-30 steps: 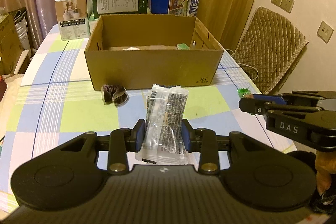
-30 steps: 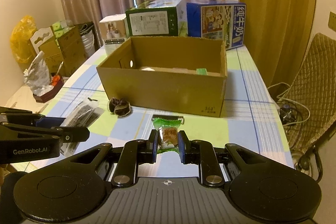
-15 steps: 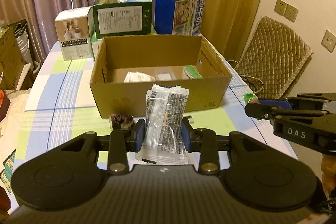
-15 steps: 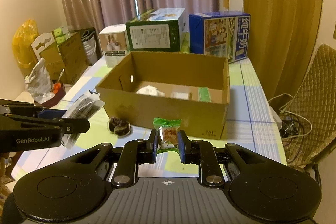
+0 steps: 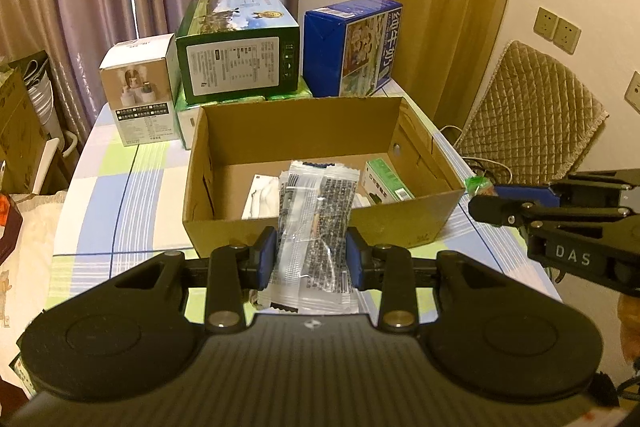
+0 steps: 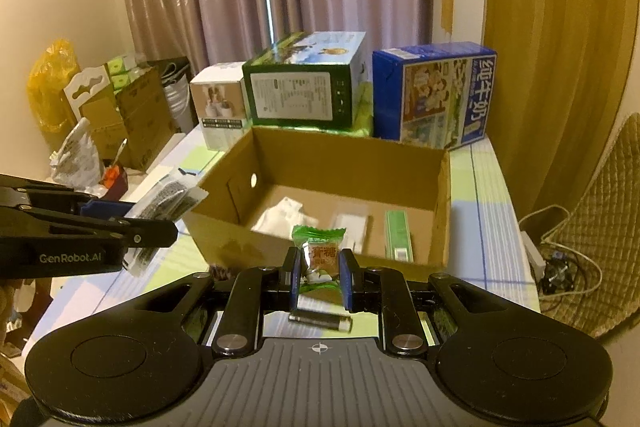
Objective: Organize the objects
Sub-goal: 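Carry the strip packet with the left tool while the right tool carries the candy over the box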
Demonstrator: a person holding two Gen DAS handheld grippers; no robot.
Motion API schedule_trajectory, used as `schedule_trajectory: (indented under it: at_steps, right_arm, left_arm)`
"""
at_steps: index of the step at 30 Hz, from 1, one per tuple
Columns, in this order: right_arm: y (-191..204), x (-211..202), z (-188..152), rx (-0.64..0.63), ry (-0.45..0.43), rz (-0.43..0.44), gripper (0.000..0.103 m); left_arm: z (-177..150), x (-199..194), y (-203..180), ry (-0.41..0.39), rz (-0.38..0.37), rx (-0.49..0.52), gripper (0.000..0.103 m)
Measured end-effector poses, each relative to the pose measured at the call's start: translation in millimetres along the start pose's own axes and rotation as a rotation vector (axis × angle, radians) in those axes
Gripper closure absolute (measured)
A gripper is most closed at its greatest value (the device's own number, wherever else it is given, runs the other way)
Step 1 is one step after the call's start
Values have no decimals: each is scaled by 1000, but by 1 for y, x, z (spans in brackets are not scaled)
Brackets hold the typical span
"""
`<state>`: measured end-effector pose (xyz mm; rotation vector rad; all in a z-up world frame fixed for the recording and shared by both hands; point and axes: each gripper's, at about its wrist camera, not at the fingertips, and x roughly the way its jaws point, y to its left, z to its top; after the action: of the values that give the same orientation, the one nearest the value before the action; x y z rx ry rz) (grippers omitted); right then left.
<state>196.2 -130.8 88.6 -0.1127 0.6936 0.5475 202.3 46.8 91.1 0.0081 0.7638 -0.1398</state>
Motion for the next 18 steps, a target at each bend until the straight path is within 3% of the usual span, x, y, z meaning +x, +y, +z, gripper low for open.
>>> schedule_trajectory:
  at_steps: [18]
  right_arm:
    - [-20,40,45,-2,7,-5,86]
  left_arm:
    - [31,46,20,30,10,24,72]
